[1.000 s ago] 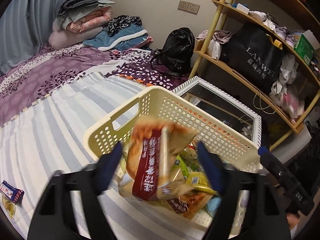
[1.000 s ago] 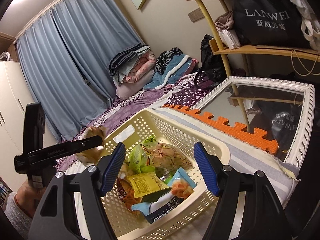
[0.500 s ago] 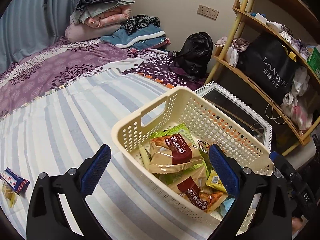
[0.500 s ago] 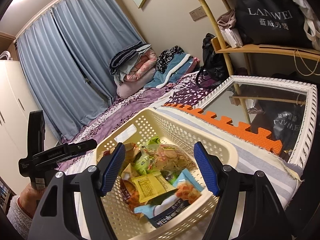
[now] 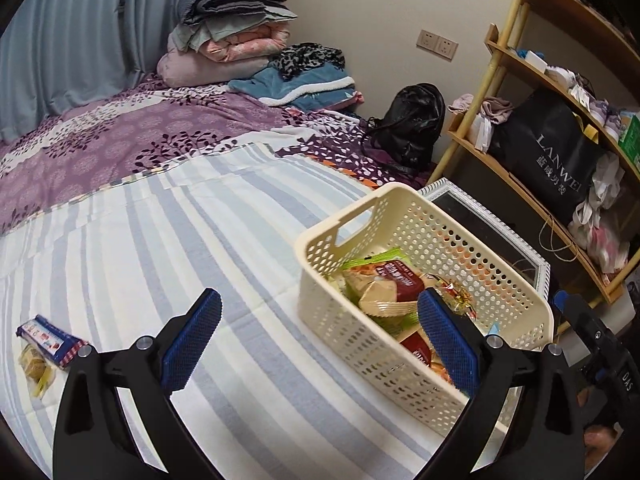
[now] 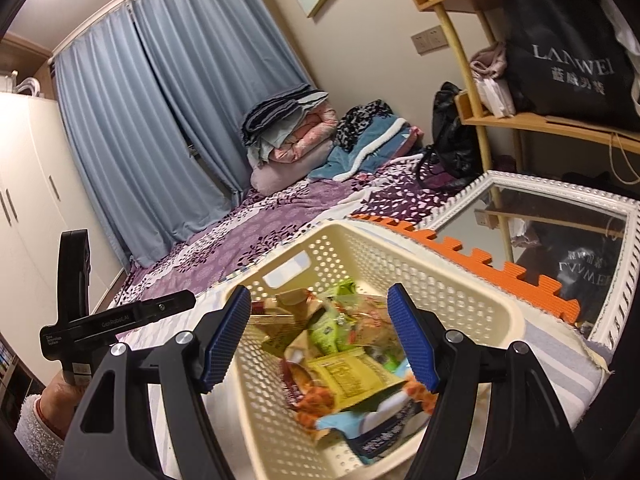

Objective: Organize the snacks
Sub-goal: 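Move both tools back toward the blue wafer and yellow packets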

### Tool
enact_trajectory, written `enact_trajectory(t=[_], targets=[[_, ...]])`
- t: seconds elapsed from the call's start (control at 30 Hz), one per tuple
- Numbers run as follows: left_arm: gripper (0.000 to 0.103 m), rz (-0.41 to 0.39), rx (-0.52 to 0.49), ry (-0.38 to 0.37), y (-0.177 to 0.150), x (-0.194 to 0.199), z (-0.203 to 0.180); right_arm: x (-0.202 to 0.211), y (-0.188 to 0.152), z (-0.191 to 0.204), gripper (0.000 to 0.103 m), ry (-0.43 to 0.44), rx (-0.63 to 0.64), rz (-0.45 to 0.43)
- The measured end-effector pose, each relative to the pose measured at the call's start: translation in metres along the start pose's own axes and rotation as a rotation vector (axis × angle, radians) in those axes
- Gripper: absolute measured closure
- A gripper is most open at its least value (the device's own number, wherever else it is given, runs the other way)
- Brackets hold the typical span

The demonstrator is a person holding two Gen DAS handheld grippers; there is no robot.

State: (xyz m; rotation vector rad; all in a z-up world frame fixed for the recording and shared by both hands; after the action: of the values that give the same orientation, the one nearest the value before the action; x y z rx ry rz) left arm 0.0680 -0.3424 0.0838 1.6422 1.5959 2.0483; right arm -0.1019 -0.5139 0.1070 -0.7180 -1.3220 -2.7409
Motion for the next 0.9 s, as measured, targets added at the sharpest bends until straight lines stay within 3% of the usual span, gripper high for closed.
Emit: enact_trajectory(t=[0.33,0.47,0.9], targets=[[0.003,-0.027,0.075,0.060,-0.019,0.029,0.045,-0.007,-0.016,0.045,0.029,0.045,0.071,0.037],[0.003,-0.029,0.090,0.091,-0.030,0.040,0.060,-0.011,-0.025,0.061,0.020,0.056,0.089,0.055],[0.003,-0.040,0.209,0.198,-0.073,0.078,0.140,-0.035,-0.066,0.117,0.020,0.125,0.181,0.165]])
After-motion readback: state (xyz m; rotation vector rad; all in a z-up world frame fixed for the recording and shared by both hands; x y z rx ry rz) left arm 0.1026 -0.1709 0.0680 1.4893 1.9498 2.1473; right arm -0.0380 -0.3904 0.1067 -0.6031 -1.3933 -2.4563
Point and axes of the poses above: each gripper's, at about its wrist camera, not at the fingertips, and x roughly against the way its jaws point, z to its left, y to its top, the point moved 9 cm from there along -x, roughly the way its jaws point, and after that the axes turned 11 degrees about -x, right-handed, at the moved point
